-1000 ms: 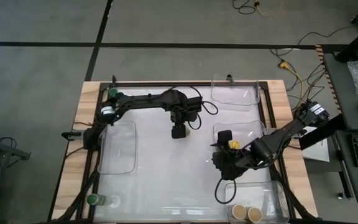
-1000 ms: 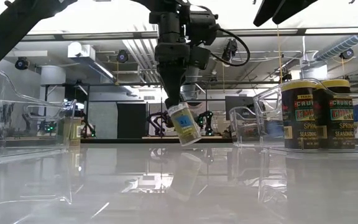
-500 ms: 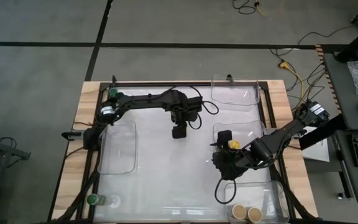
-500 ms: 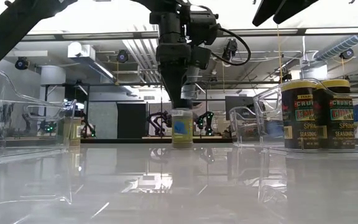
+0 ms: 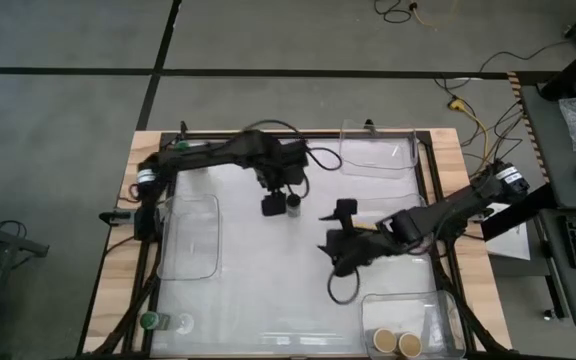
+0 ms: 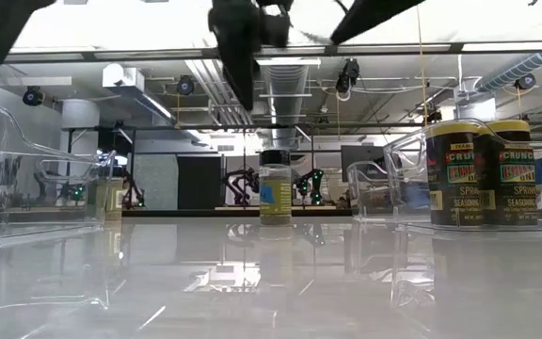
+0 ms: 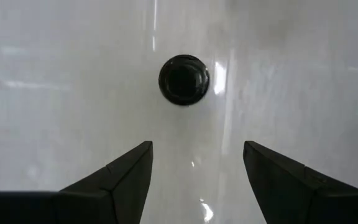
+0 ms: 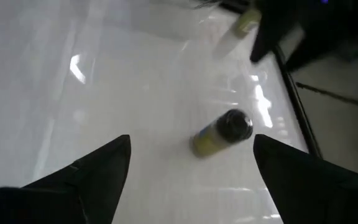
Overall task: Sort spices by type
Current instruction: Put the right black seasoning bottle into the top right transparent bin
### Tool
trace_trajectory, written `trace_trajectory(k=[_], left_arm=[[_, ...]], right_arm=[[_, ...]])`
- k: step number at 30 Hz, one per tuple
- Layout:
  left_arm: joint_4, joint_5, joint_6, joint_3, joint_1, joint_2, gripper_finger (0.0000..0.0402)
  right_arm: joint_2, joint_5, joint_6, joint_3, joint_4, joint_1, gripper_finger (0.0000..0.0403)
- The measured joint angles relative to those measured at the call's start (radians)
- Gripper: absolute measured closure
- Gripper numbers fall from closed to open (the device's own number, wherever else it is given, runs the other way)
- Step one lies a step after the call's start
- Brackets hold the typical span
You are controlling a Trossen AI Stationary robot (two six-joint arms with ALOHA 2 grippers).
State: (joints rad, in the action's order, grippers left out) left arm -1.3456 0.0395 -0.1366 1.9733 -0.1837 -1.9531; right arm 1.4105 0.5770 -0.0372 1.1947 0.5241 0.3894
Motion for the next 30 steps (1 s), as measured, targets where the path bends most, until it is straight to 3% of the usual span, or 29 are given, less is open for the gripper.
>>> trace_trajectory(k=[6, 12, 20, 30], left_arm=[[0.109, 0.0, -0.008, -0.123, 0.0, 0.21, 0.0166], [0.392, -0.004, -0.008, -0.419, -0.004, 0.469, 0.0166], [0.673, -0.005, -0.021, -0.736, -0.01, 0.667, 0.0166], [0.774, -0.005, -0.034, -0.897, -0.016, 0.702, 0.0166]], right_arm=[[0.025, 0.0, -0.08, -0.077, -0.251, -0.111, 0.0051], [0.164, 0.013, -0.112, -0.075, -0.452, -0.194, 0.0044], [0.312, 0.1, -0.396, 0.045, -0.402, -0.302, 0.0044], [0.432, 0.096, -0.668, 0.198, -0.108, -0.329, 0.0044]])
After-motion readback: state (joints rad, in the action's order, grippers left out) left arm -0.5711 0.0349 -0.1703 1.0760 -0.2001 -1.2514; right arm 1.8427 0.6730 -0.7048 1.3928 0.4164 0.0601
